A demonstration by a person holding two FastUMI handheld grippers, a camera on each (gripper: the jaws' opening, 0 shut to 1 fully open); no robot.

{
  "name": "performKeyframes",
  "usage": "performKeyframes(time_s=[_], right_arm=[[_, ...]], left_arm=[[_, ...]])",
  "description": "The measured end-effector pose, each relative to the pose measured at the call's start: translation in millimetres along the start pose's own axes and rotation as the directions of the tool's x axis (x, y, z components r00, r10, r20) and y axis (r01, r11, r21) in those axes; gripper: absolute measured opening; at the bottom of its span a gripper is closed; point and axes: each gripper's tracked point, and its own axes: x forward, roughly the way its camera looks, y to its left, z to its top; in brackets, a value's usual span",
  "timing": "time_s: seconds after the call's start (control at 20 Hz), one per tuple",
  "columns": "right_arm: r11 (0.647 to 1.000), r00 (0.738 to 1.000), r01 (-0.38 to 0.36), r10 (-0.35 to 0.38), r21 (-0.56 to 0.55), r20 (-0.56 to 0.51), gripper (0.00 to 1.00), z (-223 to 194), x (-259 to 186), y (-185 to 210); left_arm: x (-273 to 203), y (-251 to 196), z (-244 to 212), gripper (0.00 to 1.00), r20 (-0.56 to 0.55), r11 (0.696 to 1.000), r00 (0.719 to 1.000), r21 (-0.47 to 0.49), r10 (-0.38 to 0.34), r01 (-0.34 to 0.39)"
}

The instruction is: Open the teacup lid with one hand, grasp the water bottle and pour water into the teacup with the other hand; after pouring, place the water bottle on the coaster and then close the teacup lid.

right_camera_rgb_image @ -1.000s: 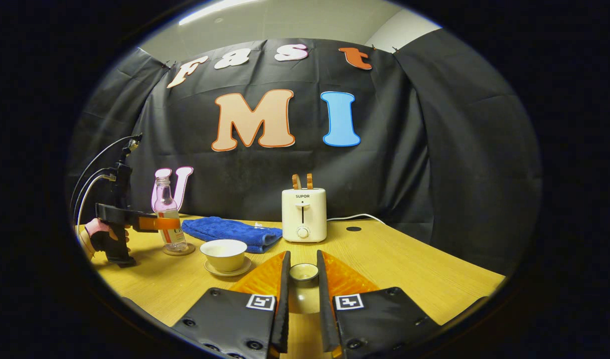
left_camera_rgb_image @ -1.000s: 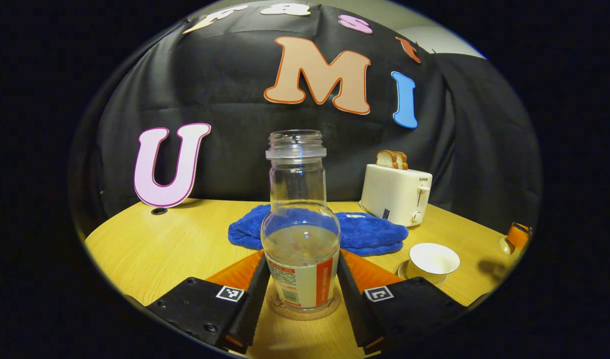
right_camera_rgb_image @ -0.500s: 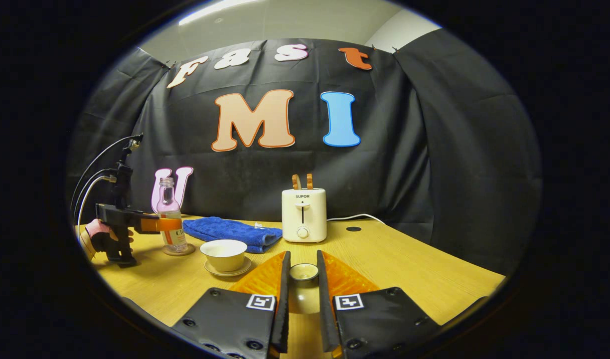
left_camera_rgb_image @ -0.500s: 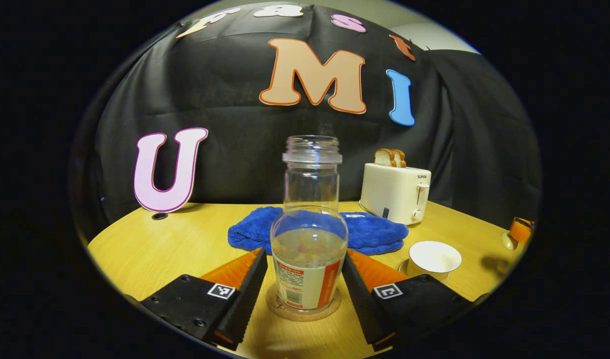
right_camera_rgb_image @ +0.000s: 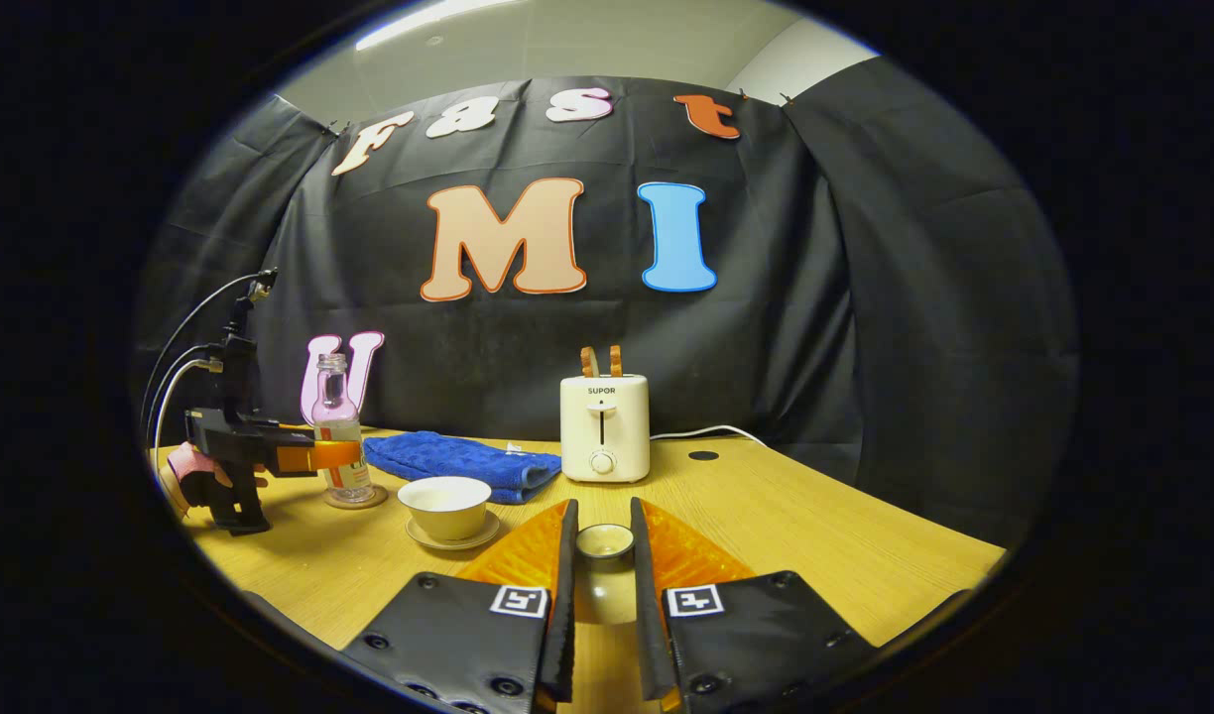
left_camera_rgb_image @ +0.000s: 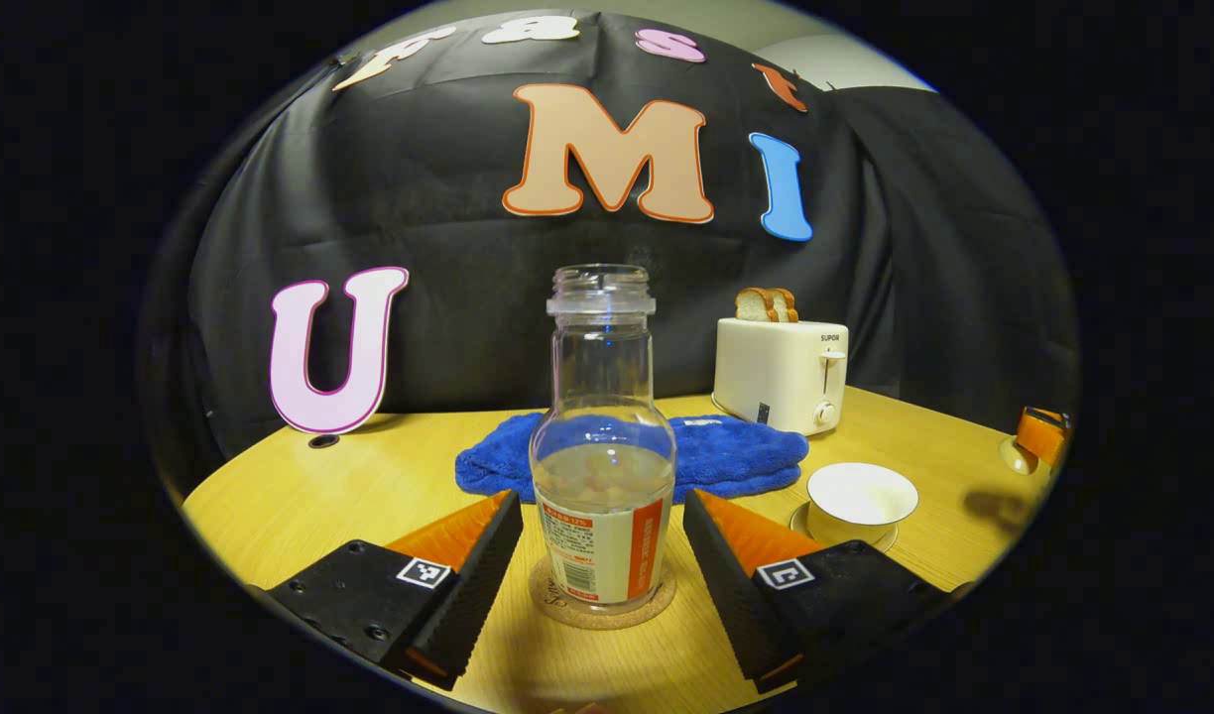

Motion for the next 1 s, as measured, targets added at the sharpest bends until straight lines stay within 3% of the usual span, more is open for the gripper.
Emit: performKeyframes(time_s=[0.25,0.55,0.65,1.0], right_arm=[[1.0,1.0,-0.005,0.005,0.0,0.0,0.29,0.9,-0.4,0.7],[0.998,0.998,-0.06,0.06,0.001,-0.004,0.29,0.3,3.4,12.6],[0.998,0.998,-0.055,0.055,0.001,-0.002,0.29,0.4,6.6,13.4],[0.987,0.987,-0.16,0.16,0.005,-0.023,0.29,-4.1,28.9,49.5]], left_arm=[[-9.5,3.5,1.0,0.95,0.015,1.0,1.0,-0.019,0.012,-0.012],[-38.6,1.9,3.7,0.95,0.07,1.0,0.998,-0.009,0.01,-0.01],[-48.9,9.0,4.6,0.95,0.079,0.999,0.996,-0.01,0.04,-0.039],[-83.3,27.8,9.6,0.95,0.133,0.993,0.984,-0.014,0.121,-0.12]])
